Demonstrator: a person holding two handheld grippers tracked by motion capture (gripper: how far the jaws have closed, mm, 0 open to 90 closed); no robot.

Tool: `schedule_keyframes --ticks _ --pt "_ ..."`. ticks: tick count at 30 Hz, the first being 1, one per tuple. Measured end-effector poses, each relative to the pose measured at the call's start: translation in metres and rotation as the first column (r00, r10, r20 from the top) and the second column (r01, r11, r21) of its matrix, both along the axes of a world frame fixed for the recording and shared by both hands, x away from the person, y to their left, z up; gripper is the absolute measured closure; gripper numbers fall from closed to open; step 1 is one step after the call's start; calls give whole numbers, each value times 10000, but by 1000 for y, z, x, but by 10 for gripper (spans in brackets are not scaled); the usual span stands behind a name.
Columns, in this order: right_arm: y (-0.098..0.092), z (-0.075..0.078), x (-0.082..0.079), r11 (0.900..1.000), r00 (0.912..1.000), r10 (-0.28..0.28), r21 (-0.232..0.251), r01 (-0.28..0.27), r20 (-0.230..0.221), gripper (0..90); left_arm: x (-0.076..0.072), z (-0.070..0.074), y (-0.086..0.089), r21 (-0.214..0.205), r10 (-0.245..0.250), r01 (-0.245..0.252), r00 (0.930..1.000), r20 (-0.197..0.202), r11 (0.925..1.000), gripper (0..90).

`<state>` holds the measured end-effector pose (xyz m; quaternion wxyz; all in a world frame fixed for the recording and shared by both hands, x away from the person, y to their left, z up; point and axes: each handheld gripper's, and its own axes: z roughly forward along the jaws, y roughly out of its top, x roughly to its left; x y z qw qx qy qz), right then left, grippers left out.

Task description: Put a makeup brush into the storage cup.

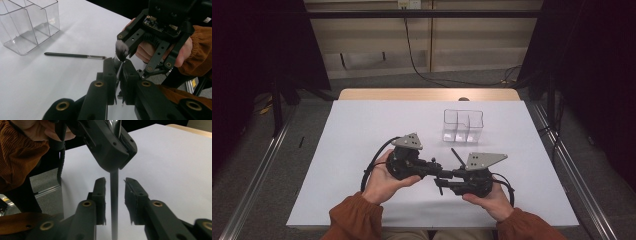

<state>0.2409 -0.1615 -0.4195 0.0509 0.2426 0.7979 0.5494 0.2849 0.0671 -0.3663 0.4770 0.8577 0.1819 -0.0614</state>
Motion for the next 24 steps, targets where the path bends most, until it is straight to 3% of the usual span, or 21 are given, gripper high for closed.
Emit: schedule_keyframes --ticks 8,24 --pt "0 -1 0 10000 10000 -20 67 21 -59 818 0 -1 1 -58 47 -47 10000 -8 10000 840" --pt "-1 0 -1 10000 9999 -66 -57 66 120 839 0 -6 1 -410 55 -44 9997 256 9991 827"
